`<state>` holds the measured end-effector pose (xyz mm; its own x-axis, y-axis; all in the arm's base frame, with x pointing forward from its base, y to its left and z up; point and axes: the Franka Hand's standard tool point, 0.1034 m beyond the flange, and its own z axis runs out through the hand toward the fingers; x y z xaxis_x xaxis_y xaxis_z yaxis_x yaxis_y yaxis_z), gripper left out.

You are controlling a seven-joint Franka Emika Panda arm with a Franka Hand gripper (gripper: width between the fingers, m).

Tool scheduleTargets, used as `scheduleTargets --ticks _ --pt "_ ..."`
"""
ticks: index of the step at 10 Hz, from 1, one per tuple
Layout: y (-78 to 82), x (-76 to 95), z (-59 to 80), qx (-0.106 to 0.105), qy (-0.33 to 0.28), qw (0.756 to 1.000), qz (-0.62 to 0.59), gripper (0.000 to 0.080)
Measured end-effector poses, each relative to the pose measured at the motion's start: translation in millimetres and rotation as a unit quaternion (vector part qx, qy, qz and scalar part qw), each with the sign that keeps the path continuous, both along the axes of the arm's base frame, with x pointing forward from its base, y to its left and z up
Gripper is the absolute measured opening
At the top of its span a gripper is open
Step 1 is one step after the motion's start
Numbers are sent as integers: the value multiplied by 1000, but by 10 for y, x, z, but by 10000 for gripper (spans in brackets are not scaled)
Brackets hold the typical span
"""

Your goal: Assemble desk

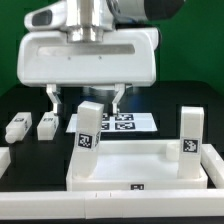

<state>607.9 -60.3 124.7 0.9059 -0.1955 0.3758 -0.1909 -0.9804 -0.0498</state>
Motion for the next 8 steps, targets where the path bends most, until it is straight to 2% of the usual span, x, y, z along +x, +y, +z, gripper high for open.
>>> scheduleTargets --ticks 1,2,4,6,7,8 --pt "38 35 6 25 42 999 -3 648" --pt "65 82 -1 35 68 997 3 648" --pt "99 42 -111 53 116 992 10 649" --pt "-22 -7 -190 46 115 992 7 649" --pt "-23 -24 -204 47 115 992 1 649" --pt "-18 -18 -201 50 115 992 -10 518"
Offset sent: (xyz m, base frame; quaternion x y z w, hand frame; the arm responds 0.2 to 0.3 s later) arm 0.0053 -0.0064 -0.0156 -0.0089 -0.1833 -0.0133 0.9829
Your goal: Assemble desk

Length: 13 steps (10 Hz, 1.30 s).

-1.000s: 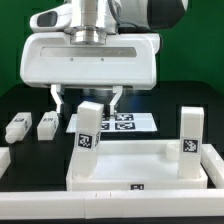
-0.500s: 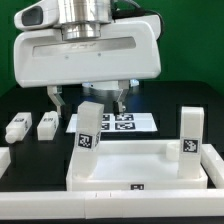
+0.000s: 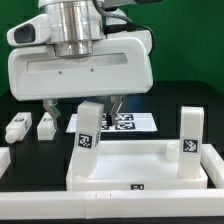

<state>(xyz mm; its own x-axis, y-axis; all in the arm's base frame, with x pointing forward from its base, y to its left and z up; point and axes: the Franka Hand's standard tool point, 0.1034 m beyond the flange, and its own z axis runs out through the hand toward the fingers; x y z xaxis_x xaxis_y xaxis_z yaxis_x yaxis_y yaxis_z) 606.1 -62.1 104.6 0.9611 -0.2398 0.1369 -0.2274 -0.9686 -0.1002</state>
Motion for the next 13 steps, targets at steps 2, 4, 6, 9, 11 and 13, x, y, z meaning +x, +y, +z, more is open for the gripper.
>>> scheduleTargets --ticks 2,4,6,9,11,13 --pt "7 0 -2 6 2 1000 -30 381" --pt "18 0 -6 18 6 996 -92 284" --pt "28 0 -11 32 11 986 -164 284" --pt "123 15 -15 67 34 926 -370 284" --pt "180 23 -33 106 51 841 -528 284" --pt "179 41 -30 115 52 828 -546 284"
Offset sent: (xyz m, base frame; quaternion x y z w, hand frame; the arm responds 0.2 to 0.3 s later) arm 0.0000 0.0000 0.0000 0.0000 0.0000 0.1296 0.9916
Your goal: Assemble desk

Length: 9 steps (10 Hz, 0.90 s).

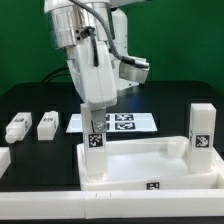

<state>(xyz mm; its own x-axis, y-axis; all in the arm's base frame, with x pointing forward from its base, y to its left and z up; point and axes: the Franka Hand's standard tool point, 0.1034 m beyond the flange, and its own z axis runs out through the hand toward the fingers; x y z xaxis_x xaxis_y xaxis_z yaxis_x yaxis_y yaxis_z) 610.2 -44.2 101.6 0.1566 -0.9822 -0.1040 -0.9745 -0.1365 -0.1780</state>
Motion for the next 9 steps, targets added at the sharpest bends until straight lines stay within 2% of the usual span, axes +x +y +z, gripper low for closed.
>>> scheduleTargets --ticks 2,4,5,8,9 --pt "7 -6 -1 -9 -4 999 49 284" --pt "-36 24 54 -37 -31 976 211 593" --pt "-53 33 72 -45 -39 962 268 632" --pt "-54 27 54 -58 -48 935 346 646" --pt "-51 32 68 -76 -52 903 420 649"
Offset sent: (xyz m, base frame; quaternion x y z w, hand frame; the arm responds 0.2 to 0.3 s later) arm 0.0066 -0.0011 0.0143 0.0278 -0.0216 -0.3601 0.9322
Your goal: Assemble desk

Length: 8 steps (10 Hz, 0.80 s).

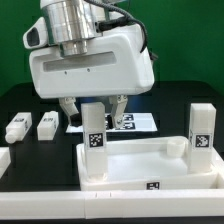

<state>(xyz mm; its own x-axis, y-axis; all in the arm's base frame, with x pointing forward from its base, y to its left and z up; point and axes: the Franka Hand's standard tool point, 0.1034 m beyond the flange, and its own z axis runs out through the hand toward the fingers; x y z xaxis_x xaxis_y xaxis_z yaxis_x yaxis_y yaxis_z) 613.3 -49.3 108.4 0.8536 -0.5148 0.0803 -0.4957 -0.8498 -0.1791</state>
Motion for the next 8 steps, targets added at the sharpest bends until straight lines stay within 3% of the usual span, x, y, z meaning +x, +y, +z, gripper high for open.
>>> scheduleTargets --ticks 1,2,5,7,8 --pt "35 22 45 -32 -10 993 111 649" --pt "71 18 39 -59 -19 966 249 649" --pt "74 15 31 -58 -17 969 241 623" --pt "69 14 27 -50 -13 981 189 295" --pt "29 15 27 -47 -10 987 155 295"
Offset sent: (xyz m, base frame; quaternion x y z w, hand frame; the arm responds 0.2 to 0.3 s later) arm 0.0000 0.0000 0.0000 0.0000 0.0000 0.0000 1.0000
